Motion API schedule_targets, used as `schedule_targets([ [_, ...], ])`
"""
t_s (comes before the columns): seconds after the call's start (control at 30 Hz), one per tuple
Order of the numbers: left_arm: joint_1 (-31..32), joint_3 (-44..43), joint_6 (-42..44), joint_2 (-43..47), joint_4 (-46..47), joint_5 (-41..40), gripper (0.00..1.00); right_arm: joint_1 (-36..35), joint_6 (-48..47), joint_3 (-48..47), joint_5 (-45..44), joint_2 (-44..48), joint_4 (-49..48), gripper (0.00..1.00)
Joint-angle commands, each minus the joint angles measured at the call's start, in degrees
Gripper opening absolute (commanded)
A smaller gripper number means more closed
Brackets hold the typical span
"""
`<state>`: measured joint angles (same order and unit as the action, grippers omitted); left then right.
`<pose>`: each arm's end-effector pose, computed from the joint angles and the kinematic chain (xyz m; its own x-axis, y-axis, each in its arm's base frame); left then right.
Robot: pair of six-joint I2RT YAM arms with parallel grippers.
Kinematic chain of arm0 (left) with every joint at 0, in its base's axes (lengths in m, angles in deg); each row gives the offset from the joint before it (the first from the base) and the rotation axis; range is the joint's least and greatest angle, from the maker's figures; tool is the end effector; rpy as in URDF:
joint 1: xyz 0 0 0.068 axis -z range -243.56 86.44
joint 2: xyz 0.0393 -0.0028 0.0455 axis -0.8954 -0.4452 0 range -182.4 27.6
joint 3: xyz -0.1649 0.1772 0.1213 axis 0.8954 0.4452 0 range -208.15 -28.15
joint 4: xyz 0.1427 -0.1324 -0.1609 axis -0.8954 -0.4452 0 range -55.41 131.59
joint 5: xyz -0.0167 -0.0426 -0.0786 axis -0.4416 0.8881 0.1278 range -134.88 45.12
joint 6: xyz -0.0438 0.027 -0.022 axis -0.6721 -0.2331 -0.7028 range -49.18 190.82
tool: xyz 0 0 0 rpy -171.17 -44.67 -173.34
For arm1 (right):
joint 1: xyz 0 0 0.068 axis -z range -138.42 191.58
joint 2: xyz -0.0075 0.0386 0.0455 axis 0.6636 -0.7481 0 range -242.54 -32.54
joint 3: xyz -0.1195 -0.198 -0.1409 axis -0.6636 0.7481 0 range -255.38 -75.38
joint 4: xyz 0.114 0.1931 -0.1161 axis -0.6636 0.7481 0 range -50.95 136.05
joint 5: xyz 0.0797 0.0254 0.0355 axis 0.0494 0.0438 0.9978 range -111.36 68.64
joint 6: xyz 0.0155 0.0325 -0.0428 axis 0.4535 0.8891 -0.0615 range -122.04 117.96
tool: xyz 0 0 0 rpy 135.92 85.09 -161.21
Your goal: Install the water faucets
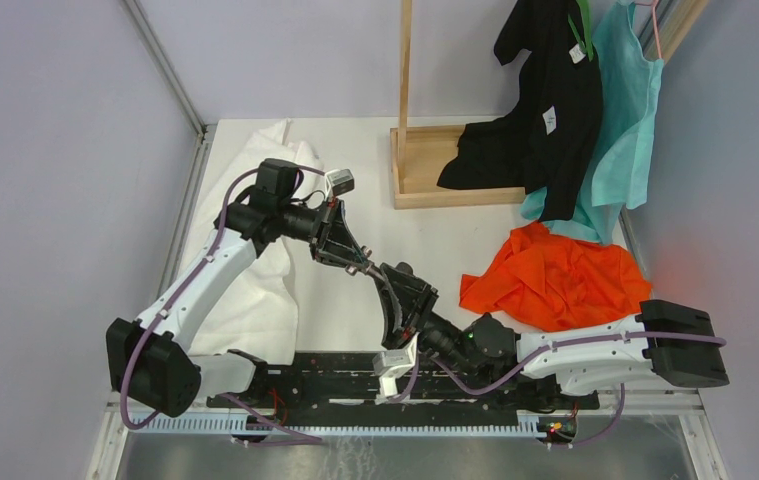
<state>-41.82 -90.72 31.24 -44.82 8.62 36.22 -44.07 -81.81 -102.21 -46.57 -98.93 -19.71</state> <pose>0.2106 -0.1249 0.3275 -0.9520 0.2736 -0.1374 0.1607 0.0644 -0.9849 0.0345 0.2357 0.2855 0.8622 -0.4041 -0.3056 -0.1302 0.4062 -0.9045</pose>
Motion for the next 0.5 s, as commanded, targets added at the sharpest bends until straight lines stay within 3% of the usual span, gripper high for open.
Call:
schedule_targets([
  [0.0, 3.01, -2.44, 2.76, 0.07, -1.85, 3.05, 0.03, 0.83, 4.55, -1.47, 3.60, -0.36, -8.82, 0.01],
  [0.47, 3.11, -2.05, 2.96, -0.09, -1.85, 1.19, 0.03, 0.94, 13.03, -1.95, 3.43, -0.32, -8.34, 0.01],
])
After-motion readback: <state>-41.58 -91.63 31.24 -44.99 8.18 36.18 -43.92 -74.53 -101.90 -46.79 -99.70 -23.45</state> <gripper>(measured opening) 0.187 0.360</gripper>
